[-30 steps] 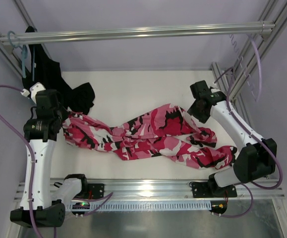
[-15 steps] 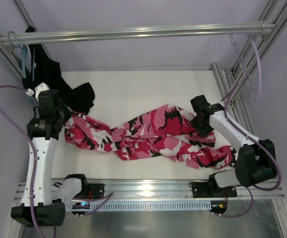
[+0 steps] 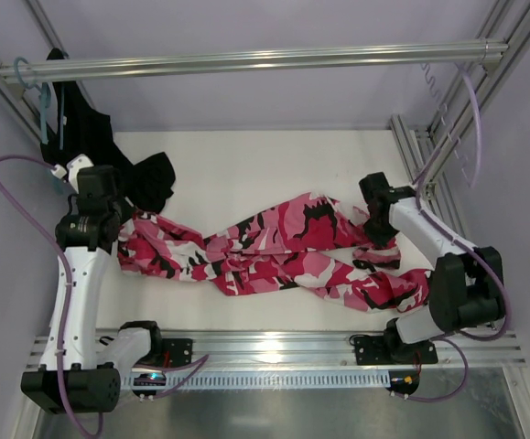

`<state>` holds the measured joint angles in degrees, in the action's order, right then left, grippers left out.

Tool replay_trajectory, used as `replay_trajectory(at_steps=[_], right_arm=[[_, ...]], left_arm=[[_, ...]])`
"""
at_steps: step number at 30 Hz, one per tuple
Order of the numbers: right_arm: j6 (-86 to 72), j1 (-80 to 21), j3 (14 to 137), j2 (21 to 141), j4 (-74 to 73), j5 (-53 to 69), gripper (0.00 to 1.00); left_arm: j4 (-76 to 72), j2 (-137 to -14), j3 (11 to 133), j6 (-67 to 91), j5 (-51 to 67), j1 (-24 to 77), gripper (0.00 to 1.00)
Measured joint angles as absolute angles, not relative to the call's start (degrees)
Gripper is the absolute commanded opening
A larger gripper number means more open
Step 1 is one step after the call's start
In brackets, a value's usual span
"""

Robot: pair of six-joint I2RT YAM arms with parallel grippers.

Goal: Place the trousers on the hanger
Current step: Fold the trousers

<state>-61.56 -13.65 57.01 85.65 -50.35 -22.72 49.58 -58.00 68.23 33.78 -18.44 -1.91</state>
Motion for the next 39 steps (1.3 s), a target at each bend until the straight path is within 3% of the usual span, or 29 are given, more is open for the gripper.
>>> replay_trajectory(at_steps=[12, 17, 21, 22, 23, 27, 30, 39], right_arm=[[-56.7, 17.4, 70.8, 57.8, -66.8, -20.6, 0.04], [-53.0, 24.9, 72.6, 62.5, -68.2, -14.0, 0.03], [-50.3, 26.4, 71.6, 73.4, -65.2, -8.6, 0.04], [-49.5, 26.4, 71.0, 76.6, -64.2, -7.4, 0.06], [-49.0, 26.4, 70.4, 79.0, -63.2, -6.5, 0.24], [-45.2, 26.5, 65.5, 85.1, -58.5, -2.1, 0.48], [-41.8, 26.5, 62.3, 83.8, -55.9, -0.4, 0.53], [-40.2, 26.5, 59.7, 71.9, -57.5, -3.9, 0.54]], left_arm=[[51.4, -59.6, 70.5, 32.5, -23.1, -2.8, 0.00], [52.6, -59.5, 71.7, 32.3, -23.3, -4.5, 0.00], [53.4, -59.4, 72.4, 31.8, -23.4, -5.3, 0.00], [53.6, -59.4, 72.5, 31.6, -23.4, -5.5, 0.00], [53.7, -59.4, 72.6, 31.4, -23.4, -5.7, 0.00], [53.9, -59.4, 72.6, 31.0, -23.4, -6.3, 0.00], [53.8, -59.4, 72.7, 30.9, -23.2, -6.4, 0.00], [53.8, -57.9, 72.8, 30.7, -21.3, -6.5, 0.00]])
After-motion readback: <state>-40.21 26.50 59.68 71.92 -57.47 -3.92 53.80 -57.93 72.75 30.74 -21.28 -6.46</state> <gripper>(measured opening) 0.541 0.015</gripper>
